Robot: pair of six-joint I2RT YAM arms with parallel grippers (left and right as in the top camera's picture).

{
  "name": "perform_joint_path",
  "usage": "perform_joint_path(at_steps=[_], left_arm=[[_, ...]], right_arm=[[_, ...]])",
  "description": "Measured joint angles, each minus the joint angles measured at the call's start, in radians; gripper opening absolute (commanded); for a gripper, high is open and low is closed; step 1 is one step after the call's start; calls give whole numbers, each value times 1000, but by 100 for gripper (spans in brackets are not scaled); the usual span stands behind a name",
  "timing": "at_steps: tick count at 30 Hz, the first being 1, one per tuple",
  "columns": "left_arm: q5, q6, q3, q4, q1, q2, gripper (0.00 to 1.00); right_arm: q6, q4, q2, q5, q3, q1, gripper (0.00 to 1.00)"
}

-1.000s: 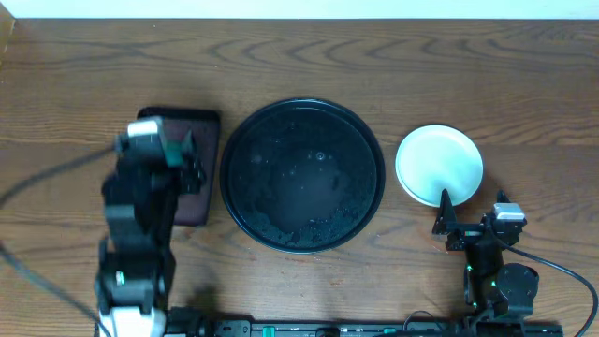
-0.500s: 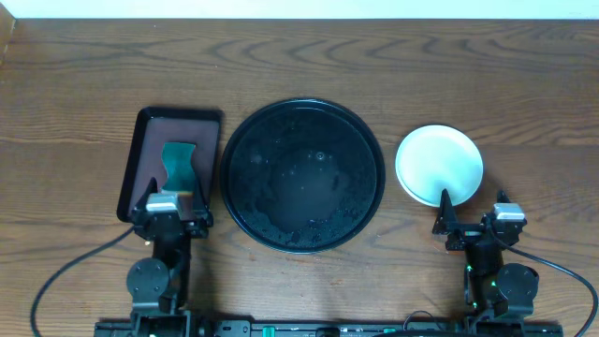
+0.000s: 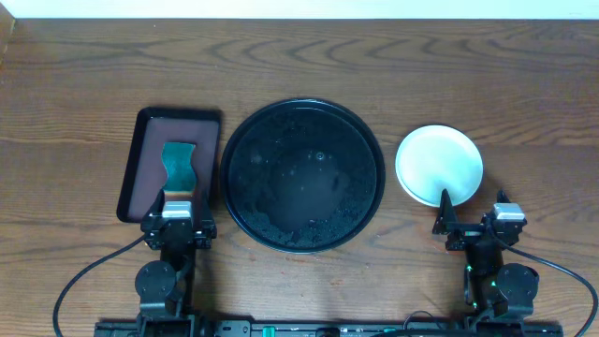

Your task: Clean dirty plates on tray and stack at the side

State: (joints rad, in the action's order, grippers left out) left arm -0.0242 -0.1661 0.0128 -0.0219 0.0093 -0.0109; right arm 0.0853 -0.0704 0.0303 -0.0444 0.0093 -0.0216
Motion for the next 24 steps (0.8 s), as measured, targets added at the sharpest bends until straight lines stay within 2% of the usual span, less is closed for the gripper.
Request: perform_joint_path(at_steps=[24], left_arm=[[0, -15, 1, 0, 0, 0, 73]], right_arm=[[0, 0, 0, 0, 0, 0, 99]])
